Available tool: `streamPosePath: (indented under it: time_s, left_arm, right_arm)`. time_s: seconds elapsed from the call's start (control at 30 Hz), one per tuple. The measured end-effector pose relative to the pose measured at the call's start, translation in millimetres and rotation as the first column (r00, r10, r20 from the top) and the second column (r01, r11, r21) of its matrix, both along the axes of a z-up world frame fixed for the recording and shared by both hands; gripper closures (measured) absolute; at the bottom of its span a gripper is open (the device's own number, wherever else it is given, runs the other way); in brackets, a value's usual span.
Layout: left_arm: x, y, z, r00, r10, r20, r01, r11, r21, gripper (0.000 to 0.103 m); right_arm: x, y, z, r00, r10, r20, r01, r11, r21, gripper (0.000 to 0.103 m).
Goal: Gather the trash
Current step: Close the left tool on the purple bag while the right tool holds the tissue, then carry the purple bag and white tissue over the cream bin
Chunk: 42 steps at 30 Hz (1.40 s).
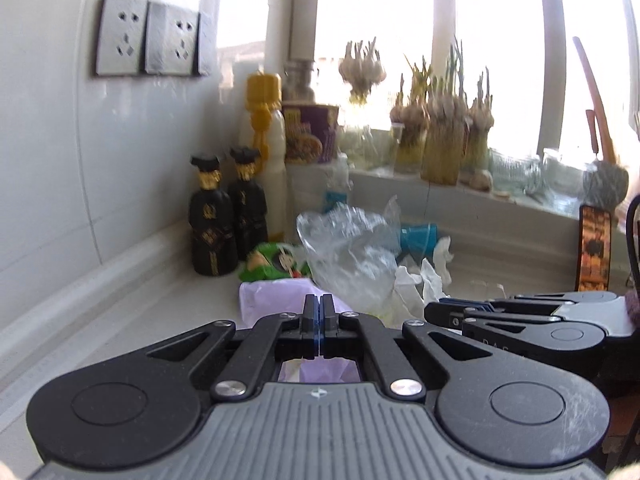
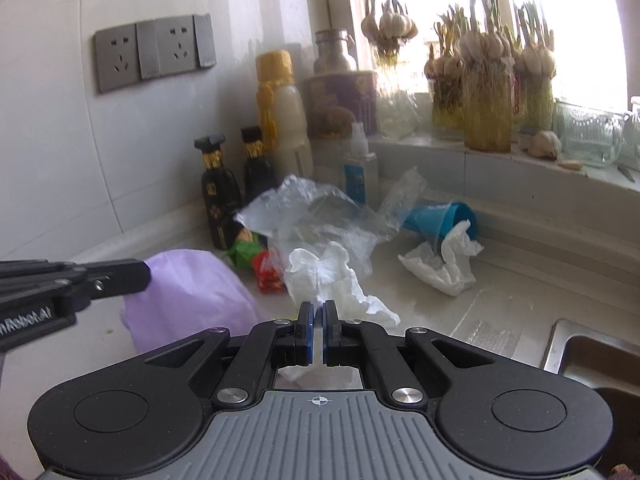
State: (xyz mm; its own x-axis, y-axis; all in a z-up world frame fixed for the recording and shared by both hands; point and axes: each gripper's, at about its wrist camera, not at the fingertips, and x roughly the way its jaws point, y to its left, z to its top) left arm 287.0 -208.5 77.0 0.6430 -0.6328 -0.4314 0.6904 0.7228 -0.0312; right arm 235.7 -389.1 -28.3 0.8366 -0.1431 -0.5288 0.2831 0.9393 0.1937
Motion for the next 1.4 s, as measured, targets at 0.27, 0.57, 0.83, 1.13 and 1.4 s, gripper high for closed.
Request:
streamPosePath:
  time_s: [0.27,0.57,0.83,1.13,1.4]
  left_arm:
    - [-10,20,22,0.998,0.043,0.045,-0.041,0.999,-0.034,0.103]
    - [-23,50,42,0.992,0.114,0.051,-0.112,0.993,-0.041,0.103]
    - [-32,92,52,0.979,0.203,0.027,-0.201,0.978,-0.058,0.103]
    - [-47,143,53,0.960,0.281,-0.012,-0.281,0.957,-0.074,0.103]
    - [-72,192,51,0.936,0.351,-0.042,-0.353,0.931,-0.092,0.103]
  right_arm:
    - [-6,4,16,0.998,0.047,0.049,-0.049,0.998,0.035,0.101]
    - [-9,19,33,0.991,0.113,0.068,-0.114,0.993,0.011,0.101]
    - [-9,44,43,0.976,0.205,0.075,-0.205,0.979,-0.011,0.101]
    - [-11,91,56,0.929,0.364,0.073,-0.360,0.931,-0.062,0.101]
    - [-17,140,61,0.859,0.509,0.047,-0.505,0.859,-0.084,0.101]
